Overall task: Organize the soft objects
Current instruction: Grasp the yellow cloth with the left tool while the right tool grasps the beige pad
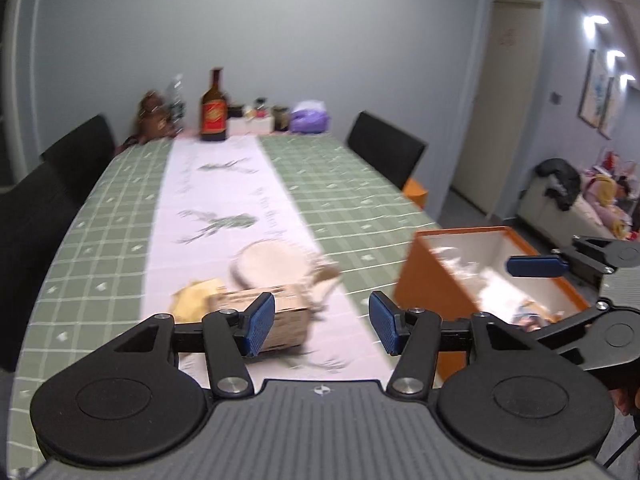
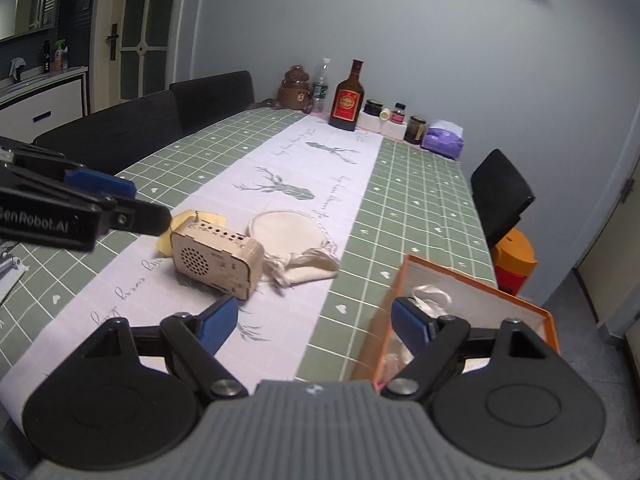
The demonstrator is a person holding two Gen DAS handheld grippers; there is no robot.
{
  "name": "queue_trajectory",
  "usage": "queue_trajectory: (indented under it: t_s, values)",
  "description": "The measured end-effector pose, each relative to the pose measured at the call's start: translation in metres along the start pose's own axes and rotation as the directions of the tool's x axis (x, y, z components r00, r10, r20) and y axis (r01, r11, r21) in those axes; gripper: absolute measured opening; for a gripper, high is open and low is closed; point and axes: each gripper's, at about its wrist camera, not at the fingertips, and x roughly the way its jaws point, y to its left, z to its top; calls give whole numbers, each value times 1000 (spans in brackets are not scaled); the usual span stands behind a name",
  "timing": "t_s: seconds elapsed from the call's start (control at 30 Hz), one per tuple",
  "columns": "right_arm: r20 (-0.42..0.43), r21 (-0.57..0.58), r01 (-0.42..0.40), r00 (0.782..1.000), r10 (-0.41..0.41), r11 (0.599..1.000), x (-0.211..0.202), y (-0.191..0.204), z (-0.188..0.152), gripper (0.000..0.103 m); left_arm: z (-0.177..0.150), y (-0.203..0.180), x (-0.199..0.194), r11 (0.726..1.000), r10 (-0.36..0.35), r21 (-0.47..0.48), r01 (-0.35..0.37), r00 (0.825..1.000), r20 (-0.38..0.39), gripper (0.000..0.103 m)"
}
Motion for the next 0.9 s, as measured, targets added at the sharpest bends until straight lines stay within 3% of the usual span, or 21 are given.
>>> queue_trajectory:
  t_s: [0.17,0.3,0.4,0.5,0.67,0.9]
  values:
    - [-10,6,-48,999,48,999,22,5,20,83,19,47,6,990,30,-136,-32,999,-17,61]
    - [-36,21,-89,995,90,996,43,5,34,83,27,76,29,976,81,-197,-93,994,-72,60]
    - [-67,54,-130,989,134,990,65,0,46,83,29,96,57,965,71,-241,-102,988,-137,60]
    - [-96,135,-162,980,175,978,89,-11,56,83,28,110,89,953,85,-270,-139,976,-202,61]
    - [-153,247,-192,960,234,950,134,-26,66,83,18,132,135,925,63,-349,-150,967,-247,68]
    - [-226,285,-193,939,261,939,185,-27,74,83,3,150,180,905,77,-375,-201,944,-320,68]
